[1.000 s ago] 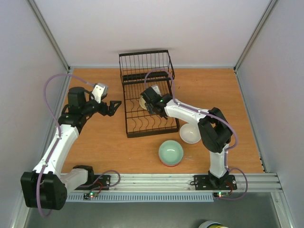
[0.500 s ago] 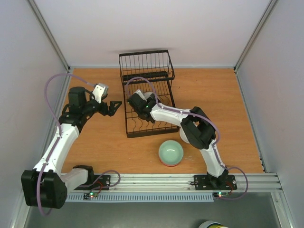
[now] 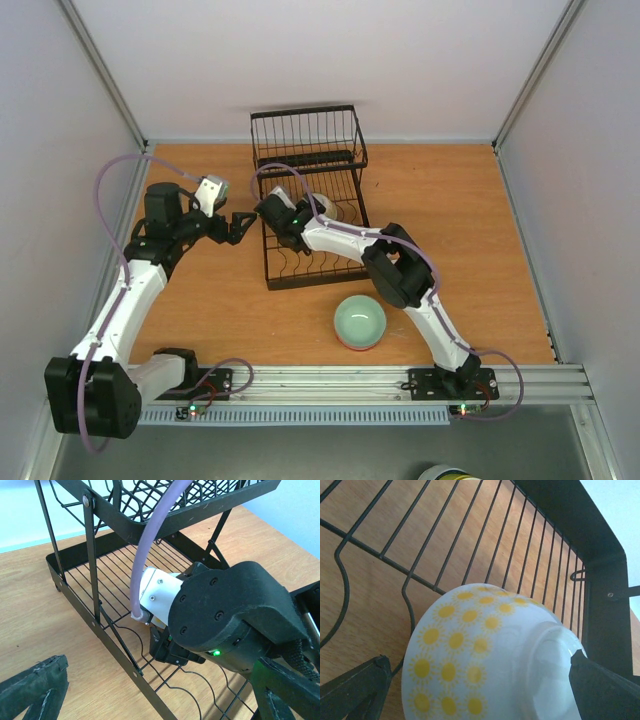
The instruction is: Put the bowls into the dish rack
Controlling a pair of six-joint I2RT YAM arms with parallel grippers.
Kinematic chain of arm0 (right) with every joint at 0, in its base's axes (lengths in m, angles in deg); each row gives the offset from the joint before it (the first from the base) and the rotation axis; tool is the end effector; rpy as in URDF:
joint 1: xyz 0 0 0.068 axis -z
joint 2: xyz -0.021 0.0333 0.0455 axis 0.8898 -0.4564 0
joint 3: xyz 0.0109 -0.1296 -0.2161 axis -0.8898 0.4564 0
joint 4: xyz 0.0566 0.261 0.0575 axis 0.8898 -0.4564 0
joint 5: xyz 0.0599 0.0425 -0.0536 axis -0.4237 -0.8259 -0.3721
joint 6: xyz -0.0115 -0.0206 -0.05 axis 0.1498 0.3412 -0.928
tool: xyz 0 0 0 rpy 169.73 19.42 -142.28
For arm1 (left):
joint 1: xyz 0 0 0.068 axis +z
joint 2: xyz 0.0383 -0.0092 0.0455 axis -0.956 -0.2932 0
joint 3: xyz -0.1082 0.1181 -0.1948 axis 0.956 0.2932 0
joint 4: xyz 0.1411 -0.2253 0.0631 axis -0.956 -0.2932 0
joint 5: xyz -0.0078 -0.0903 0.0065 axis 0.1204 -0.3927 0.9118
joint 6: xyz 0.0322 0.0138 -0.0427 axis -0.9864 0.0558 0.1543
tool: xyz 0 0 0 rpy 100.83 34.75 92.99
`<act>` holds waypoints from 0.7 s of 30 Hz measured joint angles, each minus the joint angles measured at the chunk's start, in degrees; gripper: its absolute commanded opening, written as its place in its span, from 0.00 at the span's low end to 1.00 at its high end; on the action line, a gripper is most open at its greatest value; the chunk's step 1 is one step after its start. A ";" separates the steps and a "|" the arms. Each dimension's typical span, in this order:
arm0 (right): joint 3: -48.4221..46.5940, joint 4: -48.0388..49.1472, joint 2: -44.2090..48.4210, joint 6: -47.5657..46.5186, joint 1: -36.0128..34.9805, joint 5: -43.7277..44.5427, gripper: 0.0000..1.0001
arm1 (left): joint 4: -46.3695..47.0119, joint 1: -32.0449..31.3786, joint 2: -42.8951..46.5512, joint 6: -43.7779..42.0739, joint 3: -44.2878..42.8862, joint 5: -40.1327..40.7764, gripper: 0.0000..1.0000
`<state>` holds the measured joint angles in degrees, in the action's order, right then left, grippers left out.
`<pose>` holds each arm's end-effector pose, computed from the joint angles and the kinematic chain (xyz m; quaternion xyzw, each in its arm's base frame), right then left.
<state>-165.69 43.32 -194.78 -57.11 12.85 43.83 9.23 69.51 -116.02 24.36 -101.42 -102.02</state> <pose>0.3380 0.3629 0.1369 -0.5062 0.7359 -0.3000 0.3350 0.2624 -0.0369 0.2733 0.2273 0.8081 -0.2351 0.4899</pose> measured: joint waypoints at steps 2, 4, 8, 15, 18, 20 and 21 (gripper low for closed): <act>-0.87 -0.81 -0.57 0.17 0.00 -0.11 0.99 | 0.00 -0.02 0.00 0.00 0.00 0.00 0.99; -1.66 -1.55 -0.87 0.17 0.00 -0.20 0.99 | 0.00 0.00 0.00 0.00 0.00 0.02 0.99; -2.82 -2.91 -1.36 0.28 0.00 -0.44 0.99 | 0.02 0.00 0.00 0.00 0.00 0.02 0.99; -7.37 -5.49 -4.57 0.81 0.00 0.59 0.99 | 0.04 0.00 -0.02 0.00 0.02 0.00 0.99; -9.38 -5.97 -6.23 1.46 0.00 1.55 0.99 | 0.04 0.00 -0.02 0.00 0.02 0.00 0.99; -10.08 -6.34 -6.71 1.92 0.00 1.86 0.99 | 0.02 -0.02 -0.02 0.00 0.02 0.00 0.99; -10.19 -6.54 -6.75 2.21 -0.02 2.01 0.99 | 0.04 0.00 -0.02 0.00 0.02 0.00 0.99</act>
<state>-175.87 36.79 -201.54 -54.90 12.82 45.84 9.27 69.51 -116.04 24.36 -101.40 -102.02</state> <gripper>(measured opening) 0.987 0.994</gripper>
